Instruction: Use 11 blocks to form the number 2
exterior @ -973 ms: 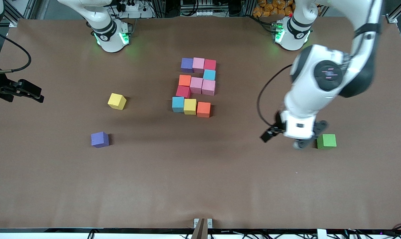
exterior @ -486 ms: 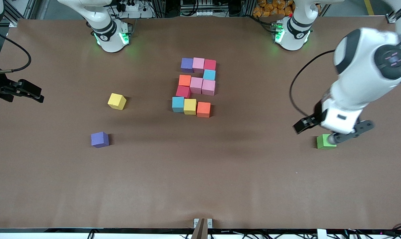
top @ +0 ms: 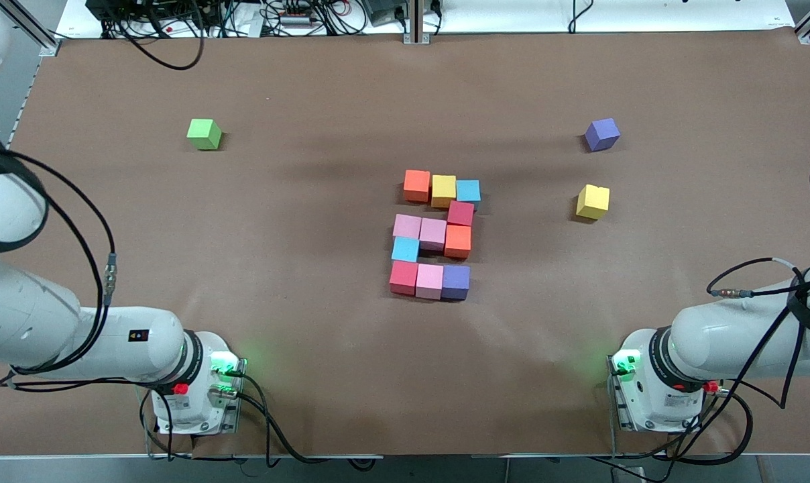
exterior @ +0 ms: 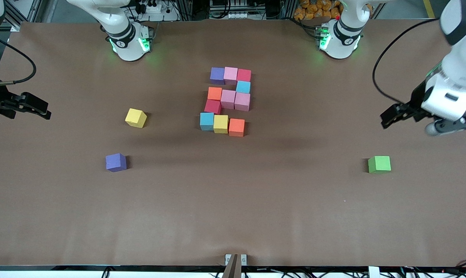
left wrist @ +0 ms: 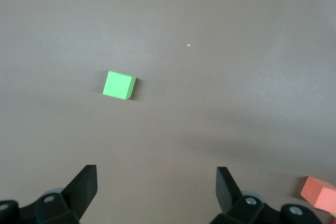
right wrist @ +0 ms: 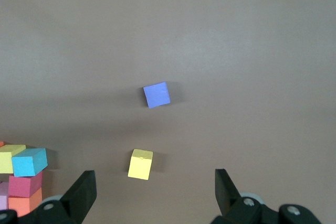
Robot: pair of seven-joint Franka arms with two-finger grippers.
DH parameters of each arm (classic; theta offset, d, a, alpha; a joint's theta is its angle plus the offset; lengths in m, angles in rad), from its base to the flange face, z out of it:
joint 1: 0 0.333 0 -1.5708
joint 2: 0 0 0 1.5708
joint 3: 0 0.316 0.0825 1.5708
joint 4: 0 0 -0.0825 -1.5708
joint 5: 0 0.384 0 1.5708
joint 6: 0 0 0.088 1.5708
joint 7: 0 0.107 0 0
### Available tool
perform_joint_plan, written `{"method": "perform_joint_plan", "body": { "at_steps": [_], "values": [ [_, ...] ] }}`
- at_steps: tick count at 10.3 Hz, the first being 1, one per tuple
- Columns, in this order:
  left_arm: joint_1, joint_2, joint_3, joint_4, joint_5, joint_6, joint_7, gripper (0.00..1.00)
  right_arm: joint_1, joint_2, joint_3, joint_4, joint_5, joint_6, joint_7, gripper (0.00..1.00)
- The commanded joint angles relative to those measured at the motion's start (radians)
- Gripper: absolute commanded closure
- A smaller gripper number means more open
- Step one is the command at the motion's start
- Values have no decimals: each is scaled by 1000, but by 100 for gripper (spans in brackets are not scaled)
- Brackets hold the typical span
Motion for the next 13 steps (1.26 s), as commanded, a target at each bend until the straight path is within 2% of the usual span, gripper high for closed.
{"method": "perform_joint_plan", "body": {
  "at_steps": [1,4,5,7,11,13],
  "values": [
    [46,-53,-35,-25,20,-20,15,0,4,6,-5,17,11,-8,7,0],
    [56,-72,-64,6,20,-99,21,0,4,6,-5,17,11,-8,7,0],
    [55,-72,-63,12,18,-112,86,0,4,6,-5,17,11,-8,7,0],
    [23,-66,-46,48,18,-132,223,0,4,6,-5,17,11,-8,7,0],
    [-89,-58,34,64,20,-135,234,0,4,6,-5,17,11,-8,7,0],
    [-89,-52,37,70,18,-133,245,0,4,6,-5,17,11,-8,7,0]
  ]
}}
